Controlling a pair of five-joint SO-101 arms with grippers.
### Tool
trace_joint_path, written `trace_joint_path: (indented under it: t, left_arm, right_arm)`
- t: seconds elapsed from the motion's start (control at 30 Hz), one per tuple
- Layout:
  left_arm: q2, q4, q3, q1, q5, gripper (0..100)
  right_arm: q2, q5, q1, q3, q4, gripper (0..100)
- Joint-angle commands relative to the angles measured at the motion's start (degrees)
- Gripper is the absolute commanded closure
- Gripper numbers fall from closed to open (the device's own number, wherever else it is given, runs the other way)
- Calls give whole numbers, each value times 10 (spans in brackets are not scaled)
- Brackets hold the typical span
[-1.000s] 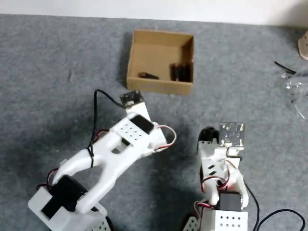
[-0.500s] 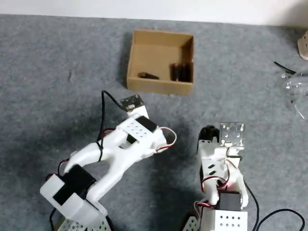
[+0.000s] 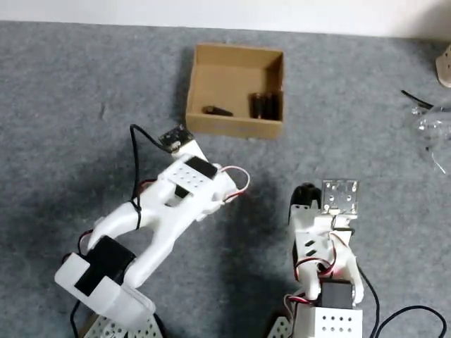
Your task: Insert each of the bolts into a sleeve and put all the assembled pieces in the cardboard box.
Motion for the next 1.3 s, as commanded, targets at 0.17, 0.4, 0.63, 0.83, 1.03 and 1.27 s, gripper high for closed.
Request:
trace_joint_path:
  t: [0.17, 0.4, 0.63, 0.83, 1.03, 1.27]
  left_arm:
    - [-9, -8, -36, -5, 5, 842]
    - [-5, -9, -50, -9, 38, 842]
    - [-4, -7, -45, -16, 48, 842]
    - [-3, -9, -44, -45, 70, 842]
    - [-3, -6, -44, -53, 70, 842]
    - [-3, -10, -15, -50, 70, 842]
  right_arm:
    - [-8, -1, 6, 47, -24, 994]
    - [-8, 0, 6, 47, -24, 994]
    - [-8, 0, 6, 47, -24, 994]
    - [-8, 0, 6, 47, -24, 994]
    - [-8, 0, 6, 47, -24, 994]
    - [-8, 0, 6, 47, -24, 994]
